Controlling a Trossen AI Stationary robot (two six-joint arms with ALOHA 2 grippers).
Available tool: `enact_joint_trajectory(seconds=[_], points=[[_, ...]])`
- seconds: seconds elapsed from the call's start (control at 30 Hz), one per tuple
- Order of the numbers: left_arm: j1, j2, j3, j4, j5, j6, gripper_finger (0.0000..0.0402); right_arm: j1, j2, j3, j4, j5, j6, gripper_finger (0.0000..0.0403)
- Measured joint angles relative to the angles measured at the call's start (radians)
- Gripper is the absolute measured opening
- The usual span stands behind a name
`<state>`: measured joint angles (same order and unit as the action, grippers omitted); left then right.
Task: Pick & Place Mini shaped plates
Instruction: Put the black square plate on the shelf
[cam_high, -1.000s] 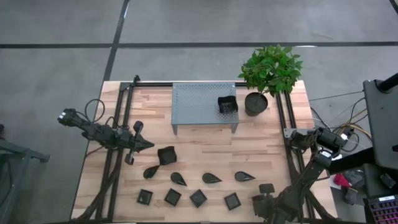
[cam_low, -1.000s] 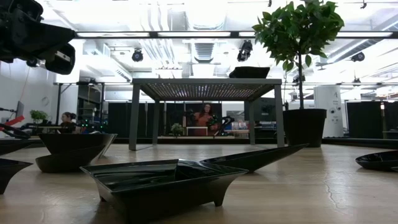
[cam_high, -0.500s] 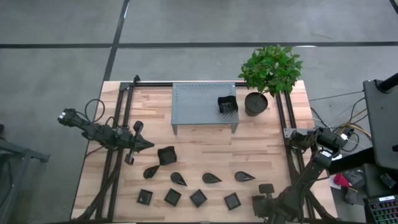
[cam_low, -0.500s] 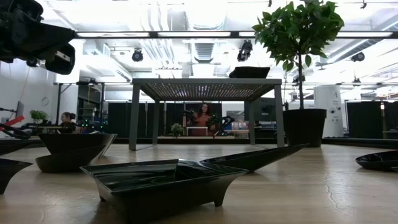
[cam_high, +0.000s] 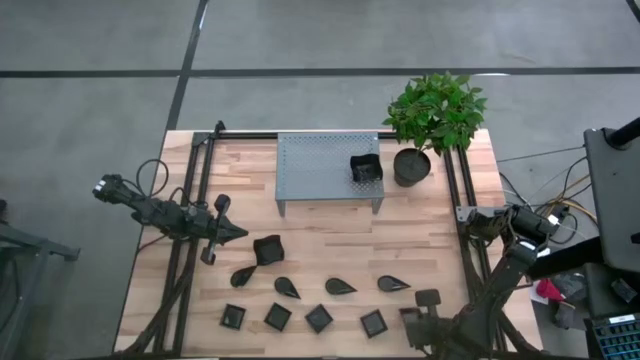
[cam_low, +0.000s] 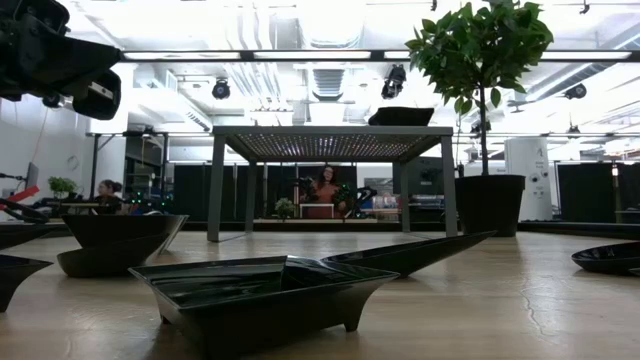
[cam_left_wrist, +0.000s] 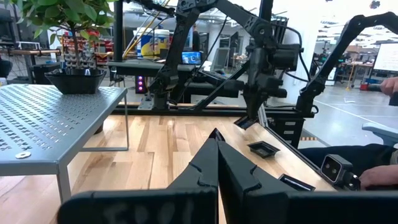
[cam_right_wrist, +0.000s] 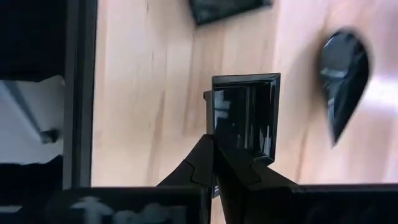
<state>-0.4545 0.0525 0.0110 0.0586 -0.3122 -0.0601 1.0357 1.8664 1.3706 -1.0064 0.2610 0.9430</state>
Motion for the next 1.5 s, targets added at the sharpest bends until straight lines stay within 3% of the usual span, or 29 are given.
enact_joint_trajectory(seconds=[0.63,1.1,1.5], points=[[0.0,0.0,0.0,0.0,0.0,0.0,0.0,-0.144,0.0,0.102,-0.091,0.244,-0.432,0.0008],[0.001,0.0,0.0,0.0,0.0,0.0,0.0,-0.301,-0.006,0.146,-0.087,0.61,-0.824,0.0008],[0.001,0.0,0.0,0.0,0.0,0.0,0.0,-0.526,-0.008,0.146,0.054,0.632,-1.113,0.0008]])
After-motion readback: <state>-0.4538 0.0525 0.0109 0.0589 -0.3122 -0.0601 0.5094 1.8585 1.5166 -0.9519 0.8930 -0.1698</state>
